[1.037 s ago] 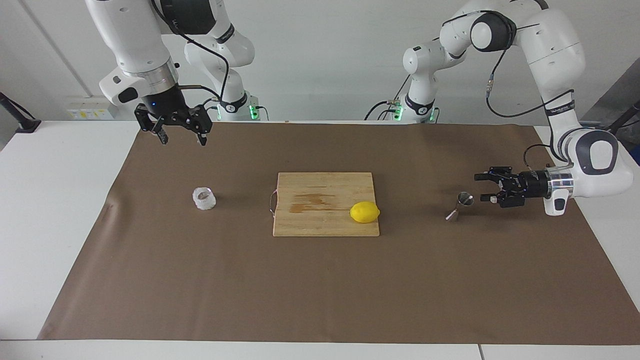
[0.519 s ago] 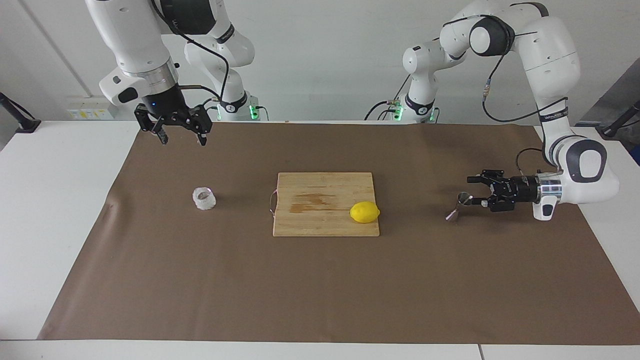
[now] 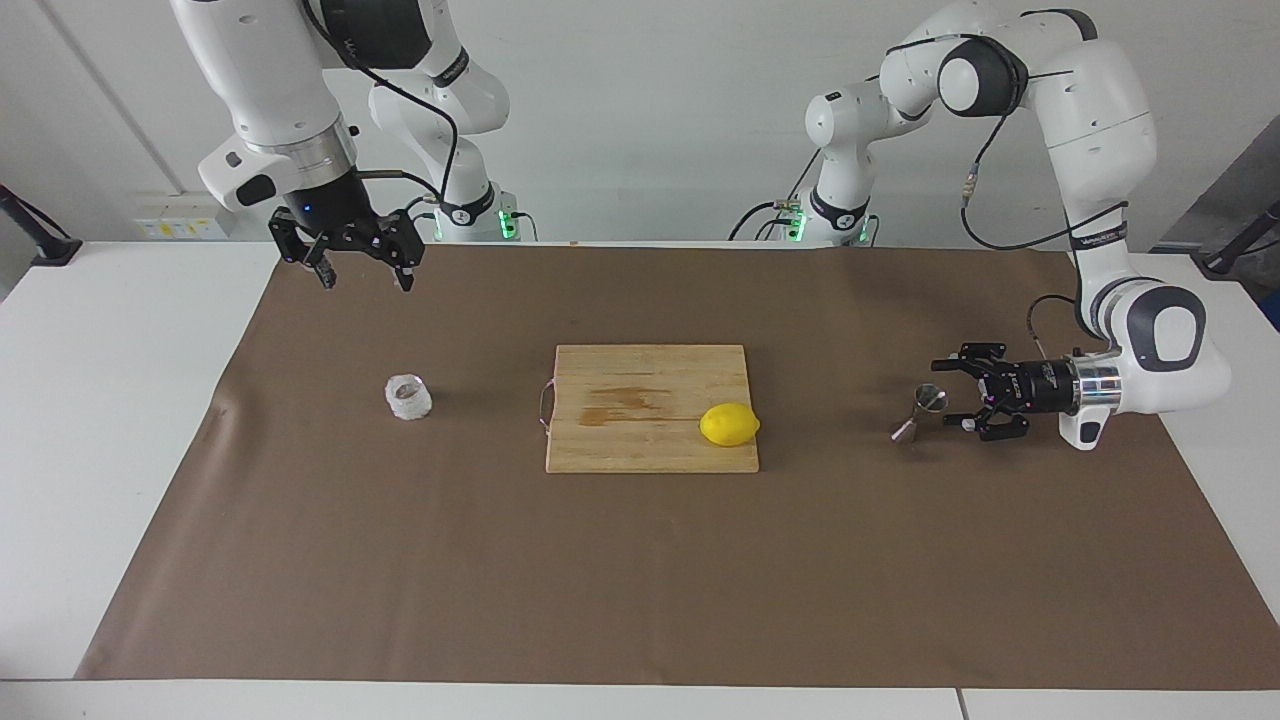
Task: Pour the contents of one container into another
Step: 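Open the left gripper and reach toward the small metal cup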
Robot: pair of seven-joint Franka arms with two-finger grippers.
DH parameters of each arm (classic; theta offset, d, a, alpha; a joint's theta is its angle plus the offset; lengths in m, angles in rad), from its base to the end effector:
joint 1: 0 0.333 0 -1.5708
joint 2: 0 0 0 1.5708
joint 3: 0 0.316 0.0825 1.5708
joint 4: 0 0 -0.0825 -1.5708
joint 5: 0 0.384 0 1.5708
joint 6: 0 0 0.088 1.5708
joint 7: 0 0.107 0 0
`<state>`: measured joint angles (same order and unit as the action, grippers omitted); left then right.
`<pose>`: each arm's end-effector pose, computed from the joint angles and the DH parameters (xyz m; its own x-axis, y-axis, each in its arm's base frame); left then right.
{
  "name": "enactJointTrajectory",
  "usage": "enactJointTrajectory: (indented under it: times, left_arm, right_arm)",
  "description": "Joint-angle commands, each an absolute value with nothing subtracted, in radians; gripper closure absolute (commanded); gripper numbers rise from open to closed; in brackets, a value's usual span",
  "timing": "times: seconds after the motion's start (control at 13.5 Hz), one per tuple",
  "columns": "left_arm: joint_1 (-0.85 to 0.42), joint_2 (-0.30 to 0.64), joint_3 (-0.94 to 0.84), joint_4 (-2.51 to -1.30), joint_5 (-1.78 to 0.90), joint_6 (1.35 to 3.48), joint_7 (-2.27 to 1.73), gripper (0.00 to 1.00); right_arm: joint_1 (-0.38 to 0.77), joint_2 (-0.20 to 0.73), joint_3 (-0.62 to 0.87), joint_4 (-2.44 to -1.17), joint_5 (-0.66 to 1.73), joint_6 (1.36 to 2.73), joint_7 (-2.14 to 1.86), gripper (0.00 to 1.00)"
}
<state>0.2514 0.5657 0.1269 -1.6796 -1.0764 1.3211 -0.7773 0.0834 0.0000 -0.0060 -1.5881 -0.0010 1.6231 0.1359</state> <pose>0.5991 0.1094 0.2917 0.0130 0.2652 -0.9641 0.9878 -0.1529 -0.0287 0.5579 0.0432 0.6210 0.9977 -0.0585 0.0348 -0.0584 -0.9983 -0.0038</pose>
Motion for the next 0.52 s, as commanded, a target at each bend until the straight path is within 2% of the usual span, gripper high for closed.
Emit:
enactJointTrajectory:
  times: [0.0, 0.44]
  left_arm:
    - [0.235, 0.571, 0.137, -1.689, -1.094, 1.362, -0.799, 0.00]
    - [0.232, 0.575, 0.133, -1.715, -1.106, 1.374, -0.807, 0.00]
  right_arm:
    - [0.072, 0.005, 0.002, -1.575, 0.025, 1.605, 0.130, 0.00]
    - [0.072, 0.005, 0.000, -1.575, 0.025, 1.605, 0.130, 0.00]
